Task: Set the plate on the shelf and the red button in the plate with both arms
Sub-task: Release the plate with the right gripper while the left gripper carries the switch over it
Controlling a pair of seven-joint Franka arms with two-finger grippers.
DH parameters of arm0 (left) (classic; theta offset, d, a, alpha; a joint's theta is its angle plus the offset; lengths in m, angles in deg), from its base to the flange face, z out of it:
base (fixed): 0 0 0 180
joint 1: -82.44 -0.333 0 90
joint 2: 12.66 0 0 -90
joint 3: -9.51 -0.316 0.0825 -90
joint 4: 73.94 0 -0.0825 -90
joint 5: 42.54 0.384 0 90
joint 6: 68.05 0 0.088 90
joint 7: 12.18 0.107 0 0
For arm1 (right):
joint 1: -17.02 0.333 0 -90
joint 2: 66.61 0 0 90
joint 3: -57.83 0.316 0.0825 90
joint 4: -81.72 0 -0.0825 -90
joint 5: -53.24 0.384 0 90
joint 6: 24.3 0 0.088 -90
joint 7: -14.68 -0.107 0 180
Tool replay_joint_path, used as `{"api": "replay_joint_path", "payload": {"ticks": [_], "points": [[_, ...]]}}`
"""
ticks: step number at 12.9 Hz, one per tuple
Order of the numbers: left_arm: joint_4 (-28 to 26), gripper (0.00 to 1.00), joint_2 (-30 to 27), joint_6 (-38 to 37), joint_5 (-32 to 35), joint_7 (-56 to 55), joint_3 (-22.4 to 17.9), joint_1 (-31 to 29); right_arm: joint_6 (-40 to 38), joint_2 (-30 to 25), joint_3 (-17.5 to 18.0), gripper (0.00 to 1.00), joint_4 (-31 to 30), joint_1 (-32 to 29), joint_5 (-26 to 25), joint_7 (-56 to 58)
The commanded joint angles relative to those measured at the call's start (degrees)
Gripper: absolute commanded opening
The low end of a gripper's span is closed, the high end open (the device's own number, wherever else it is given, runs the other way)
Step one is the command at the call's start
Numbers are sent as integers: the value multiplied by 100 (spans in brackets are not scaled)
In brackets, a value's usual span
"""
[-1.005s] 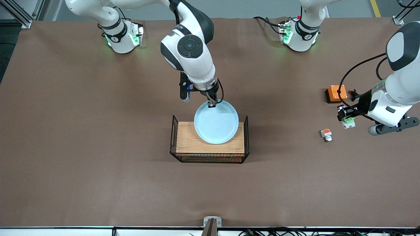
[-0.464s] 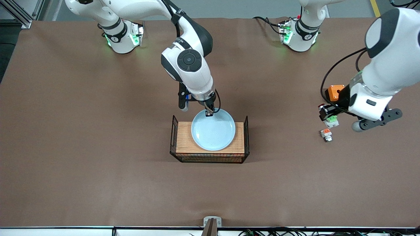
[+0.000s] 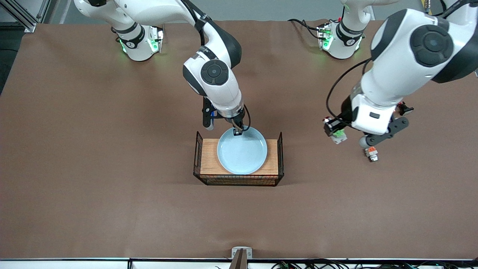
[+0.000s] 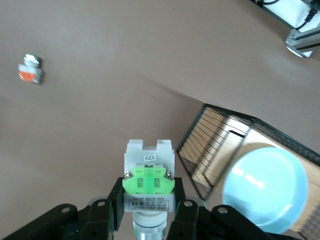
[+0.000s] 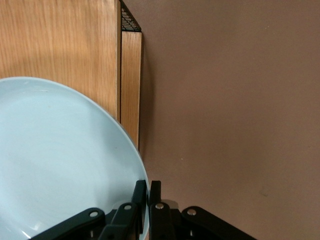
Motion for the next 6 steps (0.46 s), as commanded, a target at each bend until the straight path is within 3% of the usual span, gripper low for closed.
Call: {"api": "replay_joint_path", "payload": {"ticks": [1, 2, 3, 6], "points": [[268, 0, 186, 164, -73, -594, -12, 266, -47, 114, 66, 56, 177, -189, -48, -26], [268, 0, 222, 296, -82, -796, -12, 380, -64, 114, 75, 78, 186, -250, -39, -70], [268, 0, 309, 454, -73, -1085, -12, 503, -99, 105, 75, 91, 194, -329, -30, -79], [277, 0, 581, 1156, -73, -1754, -12, 793, -422, 35, 101, 99, 351, -435, 5, -70]]}}
